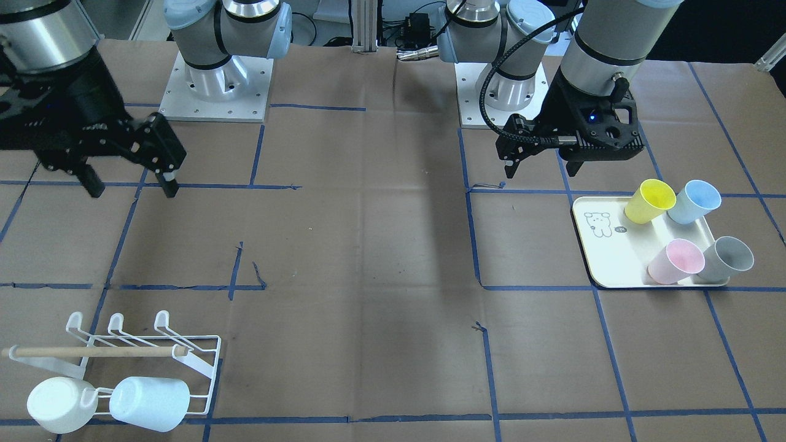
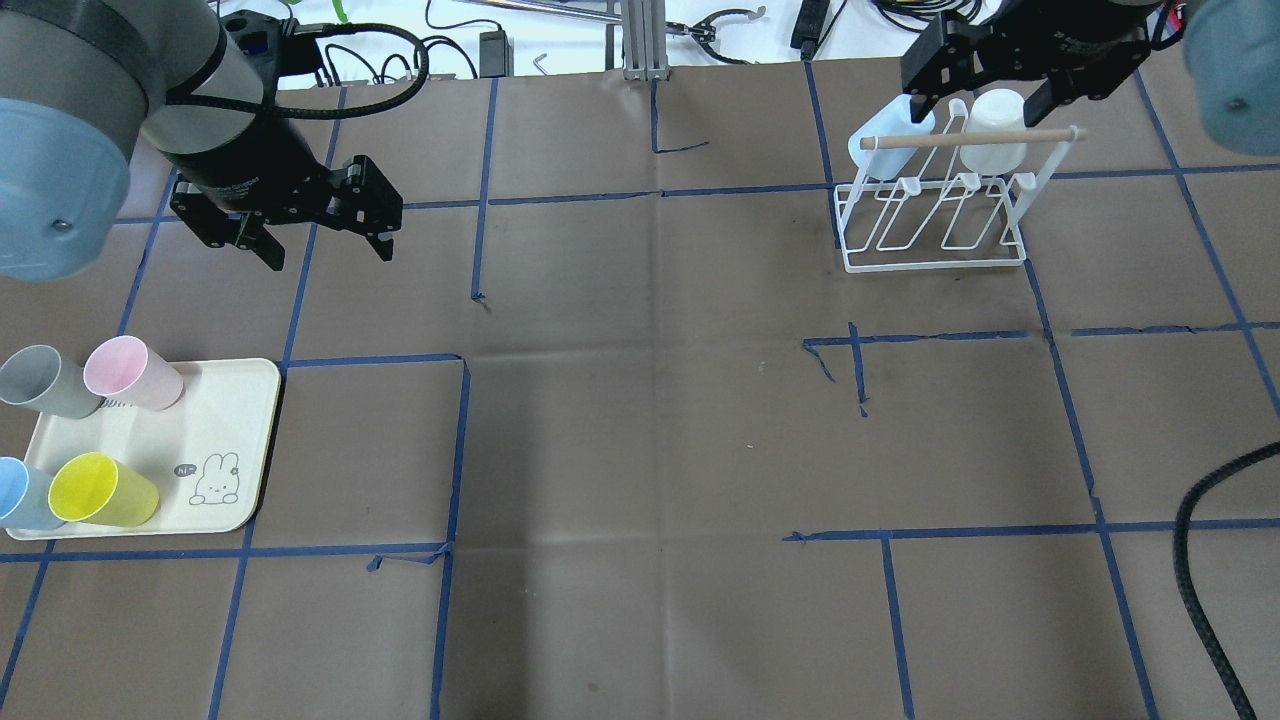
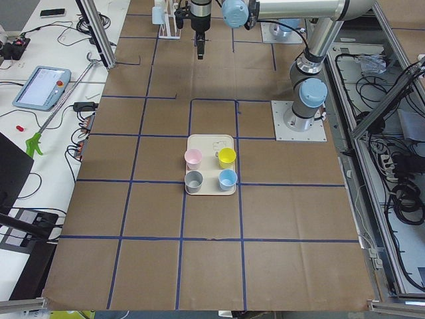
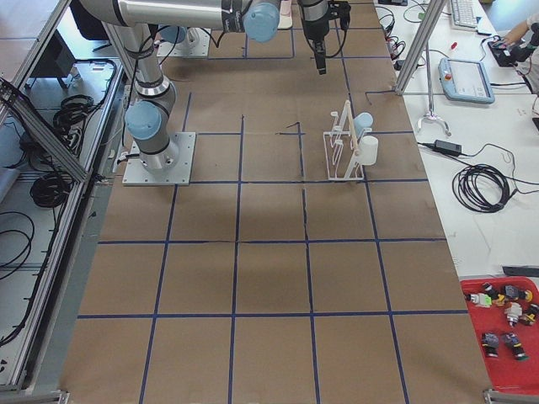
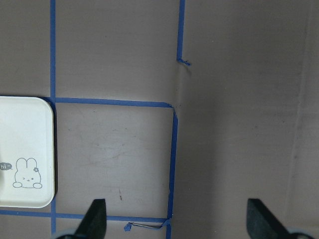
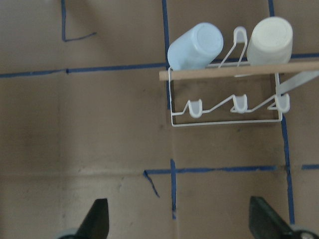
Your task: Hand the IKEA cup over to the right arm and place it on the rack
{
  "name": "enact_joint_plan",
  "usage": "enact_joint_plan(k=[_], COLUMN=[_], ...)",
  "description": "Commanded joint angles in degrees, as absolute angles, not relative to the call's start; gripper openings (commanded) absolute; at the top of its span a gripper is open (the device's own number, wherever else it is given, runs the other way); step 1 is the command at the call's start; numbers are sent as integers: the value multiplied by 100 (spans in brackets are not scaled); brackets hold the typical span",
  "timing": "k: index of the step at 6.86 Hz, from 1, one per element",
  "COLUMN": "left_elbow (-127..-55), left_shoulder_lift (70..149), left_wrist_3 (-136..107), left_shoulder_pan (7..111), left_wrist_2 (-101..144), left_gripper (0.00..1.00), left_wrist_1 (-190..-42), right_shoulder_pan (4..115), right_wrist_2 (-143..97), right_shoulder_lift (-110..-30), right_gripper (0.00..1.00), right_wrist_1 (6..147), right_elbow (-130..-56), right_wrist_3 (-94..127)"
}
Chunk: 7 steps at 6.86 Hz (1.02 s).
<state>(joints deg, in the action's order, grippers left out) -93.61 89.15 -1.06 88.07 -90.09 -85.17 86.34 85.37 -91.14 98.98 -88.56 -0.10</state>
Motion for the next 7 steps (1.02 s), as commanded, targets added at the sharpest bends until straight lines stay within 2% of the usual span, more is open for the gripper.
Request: enact_joint_plan(k=[1, 5, 7], left_elbow=[-9360, -9369, -9360], left_shoulder_lift=[8912, 8912, 8912], left_wrist_3=[-105, -105, -105], left_shoulder_pan=[8807, 8807, 8807], left_wrist_2=[-9009, -9009, -9009], left_gripper=[100, 100, 100], left_wrist_1=[-8517, -8517, -8517], right_shoulder_pan=[9103, 9176, 9193], right_wrist_2=[8797, 8833, 8824], right_shoulder_lift=[-9675, -9572, -9108], right_gripper=[100, 100, 100], right_wrist_1=[8801, 8940, 8930], right_elbow=[-8851, -8947, -8869], right_wrist_3=[325, 211, 254])
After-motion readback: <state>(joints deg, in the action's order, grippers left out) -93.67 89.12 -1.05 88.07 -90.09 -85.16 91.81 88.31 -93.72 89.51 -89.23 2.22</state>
